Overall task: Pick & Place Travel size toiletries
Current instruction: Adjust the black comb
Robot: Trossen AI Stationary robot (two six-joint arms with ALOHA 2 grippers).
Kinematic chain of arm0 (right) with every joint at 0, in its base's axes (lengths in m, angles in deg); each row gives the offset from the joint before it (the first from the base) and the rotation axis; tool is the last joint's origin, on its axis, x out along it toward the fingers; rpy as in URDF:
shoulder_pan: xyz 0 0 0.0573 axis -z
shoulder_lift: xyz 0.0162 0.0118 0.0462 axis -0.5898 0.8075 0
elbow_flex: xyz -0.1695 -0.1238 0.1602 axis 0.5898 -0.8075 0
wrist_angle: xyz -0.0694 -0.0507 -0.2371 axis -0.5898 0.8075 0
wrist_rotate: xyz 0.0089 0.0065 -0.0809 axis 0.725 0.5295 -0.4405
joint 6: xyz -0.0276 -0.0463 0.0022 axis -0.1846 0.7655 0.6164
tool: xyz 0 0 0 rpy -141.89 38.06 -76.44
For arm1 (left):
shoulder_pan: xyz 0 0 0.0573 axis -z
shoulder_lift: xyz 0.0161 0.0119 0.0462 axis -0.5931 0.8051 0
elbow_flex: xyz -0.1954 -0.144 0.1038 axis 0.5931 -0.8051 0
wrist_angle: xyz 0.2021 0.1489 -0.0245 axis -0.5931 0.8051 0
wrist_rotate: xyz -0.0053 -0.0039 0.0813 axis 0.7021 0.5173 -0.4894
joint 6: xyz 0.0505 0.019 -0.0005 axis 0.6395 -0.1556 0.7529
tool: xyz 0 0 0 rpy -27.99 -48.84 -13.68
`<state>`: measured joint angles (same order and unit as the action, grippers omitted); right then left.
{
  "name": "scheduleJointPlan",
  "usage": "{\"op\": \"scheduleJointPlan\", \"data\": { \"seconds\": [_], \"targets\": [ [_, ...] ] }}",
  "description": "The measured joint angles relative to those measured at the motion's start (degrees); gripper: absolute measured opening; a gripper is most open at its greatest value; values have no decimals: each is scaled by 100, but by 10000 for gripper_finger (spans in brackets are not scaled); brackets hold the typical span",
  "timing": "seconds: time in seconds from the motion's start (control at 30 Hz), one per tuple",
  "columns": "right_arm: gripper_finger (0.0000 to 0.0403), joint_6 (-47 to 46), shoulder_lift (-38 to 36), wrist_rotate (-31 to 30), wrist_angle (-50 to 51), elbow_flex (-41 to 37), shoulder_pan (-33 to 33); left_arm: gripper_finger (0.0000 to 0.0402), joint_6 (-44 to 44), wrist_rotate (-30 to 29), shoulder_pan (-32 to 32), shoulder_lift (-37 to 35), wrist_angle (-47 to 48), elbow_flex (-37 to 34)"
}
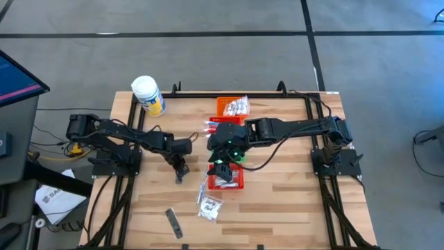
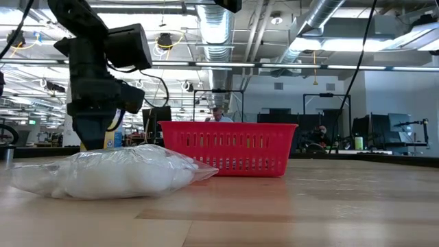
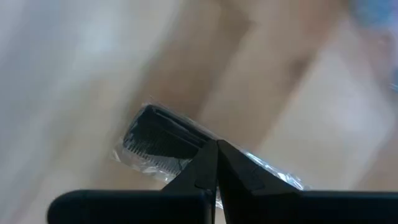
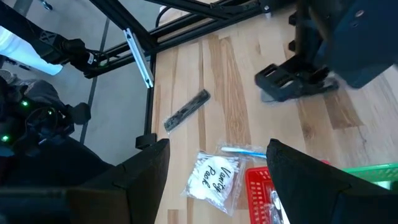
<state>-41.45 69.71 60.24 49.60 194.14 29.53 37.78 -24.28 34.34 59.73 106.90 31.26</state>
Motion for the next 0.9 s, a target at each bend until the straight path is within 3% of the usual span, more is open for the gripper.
{"op": "scheduleJointPlan", "data": {
  "seconds": [0.33, 0.47, 0.67, 0.9],
  "targets": [
    [259, 13, 0, 0, 0, 0, 0, 2, 1037, 970, 550, 15, -675, -38],
    [259, 14, 0, 0, 0, 0, 0, 2, 916, 499, 870, -162, -828, -38],
    [259, 9, 0, 0, 2, 0, -11, 2, 141, -758, 1165, -645, -805, -34],
    [259, 3, 0, 0, 0, 0, -11, 2, -589, -936, 1137, -473, 24, -32]
  ]
}}
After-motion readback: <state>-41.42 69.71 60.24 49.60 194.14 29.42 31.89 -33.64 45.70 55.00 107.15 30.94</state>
